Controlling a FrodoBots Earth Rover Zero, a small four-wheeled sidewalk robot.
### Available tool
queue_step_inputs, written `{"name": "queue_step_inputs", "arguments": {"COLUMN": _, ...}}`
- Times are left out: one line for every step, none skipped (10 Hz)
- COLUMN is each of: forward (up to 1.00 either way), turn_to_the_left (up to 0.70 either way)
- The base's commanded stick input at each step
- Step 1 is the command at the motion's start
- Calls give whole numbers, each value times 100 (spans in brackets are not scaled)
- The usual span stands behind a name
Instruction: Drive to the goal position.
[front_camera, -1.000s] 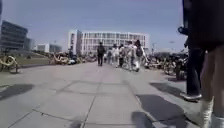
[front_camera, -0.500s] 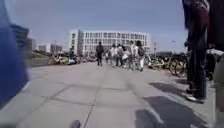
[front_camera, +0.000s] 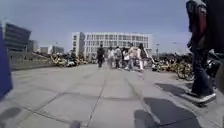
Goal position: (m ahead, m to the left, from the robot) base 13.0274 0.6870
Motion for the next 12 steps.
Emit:
{"name": "queue_step_inputs", "arguments": {"forward": 85, "turn_to_the_left": 1}}
{"name": "queue_step_inputs", "arguments": {"forward": 85, "turn_to_the_left": 1}}
{"name": "queue_step_inputs", "arguments": {"forward": 85, "turn_to_the_left": 1}}
{"name": "queue_step_inputs", "arguments": {"forward": 85, "turn_to_the_left": 1}}
{"name": "queue_step_inputs", "arguments": {"forward": 85, "turn_to_the_left": 1}}
{"name": "queue_step_inputs", "arguments": {"forward": 85, "turn_to_the_left": 1}}
{"name": "queue_step_inputs", "arguments": {"forward": 85, "turn_to_the_left": 1}}
{"name": "queue_step_inputs", "arguments": {"forward": 85, "turn_to_the_left": 1}}
{"name": "queue_step_inputs", "arguments": {"forward": 85, "turn_to_the_left": 1}}
{"name": "queue_step_inputs", "arguments": {"forward": 85, "turn_to_the_left": 1}}
{"name": "queue_step_inputs", "arguments": {"forward": 85, "turn_to_the_left": 1}}
{"name": "queue_step_inputs", "arguments": {"forward": 85, "turn_to_the_left": 1}}
